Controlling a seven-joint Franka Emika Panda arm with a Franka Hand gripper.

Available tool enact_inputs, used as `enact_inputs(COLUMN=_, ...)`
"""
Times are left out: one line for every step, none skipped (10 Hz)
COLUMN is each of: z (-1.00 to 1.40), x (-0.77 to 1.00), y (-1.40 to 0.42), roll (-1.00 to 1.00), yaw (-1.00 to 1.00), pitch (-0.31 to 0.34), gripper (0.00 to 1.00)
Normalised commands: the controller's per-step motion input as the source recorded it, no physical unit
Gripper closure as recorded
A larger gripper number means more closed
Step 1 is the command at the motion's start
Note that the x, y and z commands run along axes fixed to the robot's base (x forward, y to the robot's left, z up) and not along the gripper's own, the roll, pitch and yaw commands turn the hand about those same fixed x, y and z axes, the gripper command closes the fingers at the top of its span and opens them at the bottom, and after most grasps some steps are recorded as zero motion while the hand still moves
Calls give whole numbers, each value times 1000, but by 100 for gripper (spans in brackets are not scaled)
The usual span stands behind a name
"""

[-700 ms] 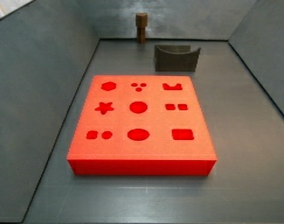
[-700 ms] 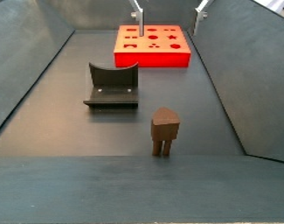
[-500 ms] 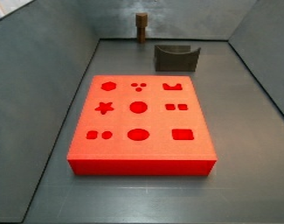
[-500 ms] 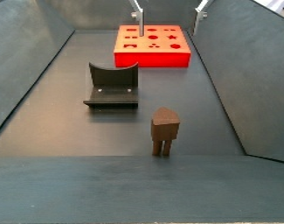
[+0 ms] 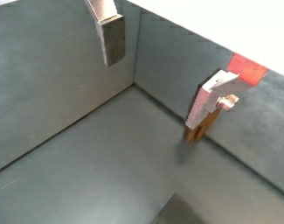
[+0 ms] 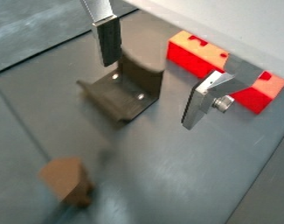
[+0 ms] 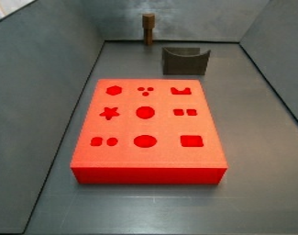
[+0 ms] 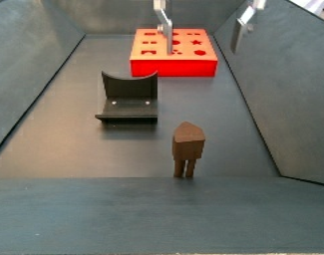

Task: Pick up the 3 prong object. Move up. Move to above the board. Insert the 3 prong object.
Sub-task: Pick up the 3 prong object.

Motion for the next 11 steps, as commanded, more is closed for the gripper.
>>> enact_inputs(z=-380, x=100, y=740, roll=-14, yaw=29, pitch=-19, gripper=0)
enact_inputs(z=-434, x=251, y=723, roll=-30, yaw=31, pitch=-3, gripper=0)
enact_inputs(z=-446, x=389, y=637, roll=-64, yaw=14, pitch=0, gripper=0)
enact_inputs(z=-403, x=469, y=594, roll=-61, yaw=0, pitch=0, gripper=0)
enact_inputs(z=-311, x=540, y=589, roll=-71, yaw=0, pitch=16, gripper=0)
enact_inputs(z=-274, x=529, y=574, roll=-69, yaw=0, pitch=13, gripper=0)
enact_inputs(z=-249, x=391, y=517, roll=-76, yaw=0, pitch=0, gripper=0)
enact_inputs(z=-89, x=0, y=0, roll=9, yaw=0, pitch=0, gripper=0)
enact_inputs(z=-134, x=43, y=0, roll=0, yaw=0, pitch=0, gripper=0)
enact_inputs(z=-223, x=317, y=97, roll=0, yaw=0, pitch=0, gripper=0)
enact_inputs(z=-223, x=394, y=269, roll=-69, yaw=0, pitch=0, gripper=0)
